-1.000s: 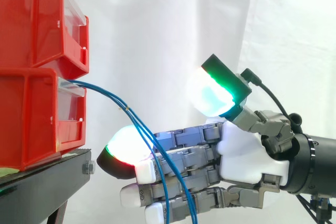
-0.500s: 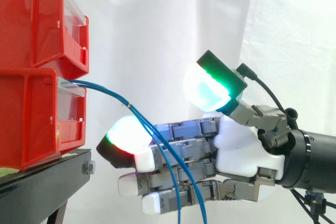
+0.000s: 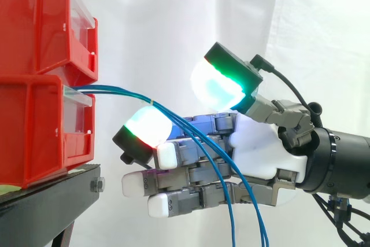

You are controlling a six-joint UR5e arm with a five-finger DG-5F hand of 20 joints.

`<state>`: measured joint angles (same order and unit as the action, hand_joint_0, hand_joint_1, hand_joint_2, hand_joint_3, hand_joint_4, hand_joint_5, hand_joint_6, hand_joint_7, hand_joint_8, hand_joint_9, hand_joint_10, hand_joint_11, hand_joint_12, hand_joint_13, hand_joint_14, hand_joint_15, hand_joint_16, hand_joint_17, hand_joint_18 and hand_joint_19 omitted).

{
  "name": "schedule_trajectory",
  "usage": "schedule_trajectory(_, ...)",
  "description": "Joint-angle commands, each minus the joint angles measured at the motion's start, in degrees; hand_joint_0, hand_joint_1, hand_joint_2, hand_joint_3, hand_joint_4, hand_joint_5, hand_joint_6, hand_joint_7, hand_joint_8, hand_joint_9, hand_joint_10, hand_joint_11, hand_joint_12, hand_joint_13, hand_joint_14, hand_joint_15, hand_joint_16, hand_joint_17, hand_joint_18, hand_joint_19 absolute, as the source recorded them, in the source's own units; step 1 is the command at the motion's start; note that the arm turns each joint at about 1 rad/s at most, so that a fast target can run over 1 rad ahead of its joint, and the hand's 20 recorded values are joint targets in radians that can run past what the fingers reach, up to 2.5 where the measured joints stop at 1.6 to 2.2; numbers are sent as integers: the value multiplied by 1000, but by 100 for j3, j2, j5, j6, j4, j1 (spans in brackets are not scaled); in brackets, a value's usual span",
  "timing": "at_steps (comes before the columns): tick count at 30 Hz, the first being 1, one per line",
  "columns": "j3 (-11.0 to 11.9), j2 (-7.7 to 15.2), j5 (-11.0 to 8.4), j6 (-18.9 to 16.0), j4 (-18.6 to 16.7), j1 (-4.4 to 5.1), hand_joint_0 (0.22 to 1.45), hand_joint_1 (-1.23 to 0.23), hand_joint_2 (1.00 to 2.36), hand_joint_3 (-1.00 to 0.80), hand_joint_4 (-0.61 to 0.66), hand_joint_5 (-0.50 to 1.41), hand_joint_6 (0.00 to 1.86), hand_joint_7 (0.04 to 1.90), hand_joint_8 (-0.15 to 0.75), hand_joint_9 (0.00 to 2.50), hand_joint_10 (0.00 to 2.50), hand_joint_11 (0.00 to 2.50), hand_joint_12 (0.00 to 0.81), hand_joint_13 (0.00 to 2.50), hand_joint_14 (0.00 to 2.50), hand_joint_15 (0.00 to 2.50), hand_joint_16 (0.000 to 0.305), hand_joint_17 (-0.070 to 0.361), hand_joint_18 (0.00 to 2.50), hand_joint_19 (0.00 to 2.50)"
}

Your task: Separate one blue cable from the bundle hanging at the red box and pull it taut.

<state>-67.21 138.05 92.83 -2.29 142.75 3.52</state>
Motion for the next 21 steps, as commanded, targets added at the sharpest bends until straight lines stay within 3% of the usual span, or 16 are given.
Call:
schedule_trajectory(1, 76, -6, -2, 1, 78, 0, 616, -752, 1013, -341, 233, -156, 657, 1172, 362, 770, 11, 408, 277, 645, 7, 197, 33, 74, 671, 131)
schedule_trajectory(5, 164, -6, -2, -17, 324, 0, 598, -764, 1008, -409, 222, -172, 761, 1073, 367, 792, 12, 431, 282, 661, 8, 209, 34, 76, 679, 140)
schedule_trajectory(12, 164, 2, -2, -17, 333, 0, 590, -743, 1003, -462, 250, -161, 820, 1126, 380, 830, 14, 459, 288, 692, 8, 227, 34, 76, 691, 157)
schedule_trajectory(17, 164, -6, -2, -17, 394, 0, 630, -793, 1024, -146, 164, -174, 888, 1373, 388, 861, 16, 534, 296, 724, 11, 255, 34, 76, 718, 186)
schedule_trajectory(21, 164, -6, -2, -17, 456, 0, 673, -849, 1027, -113, 105, -200, 929, 1295, 388, 857, 17, 580, 305, 740, 10, 272, 35, 78, 739, 194)
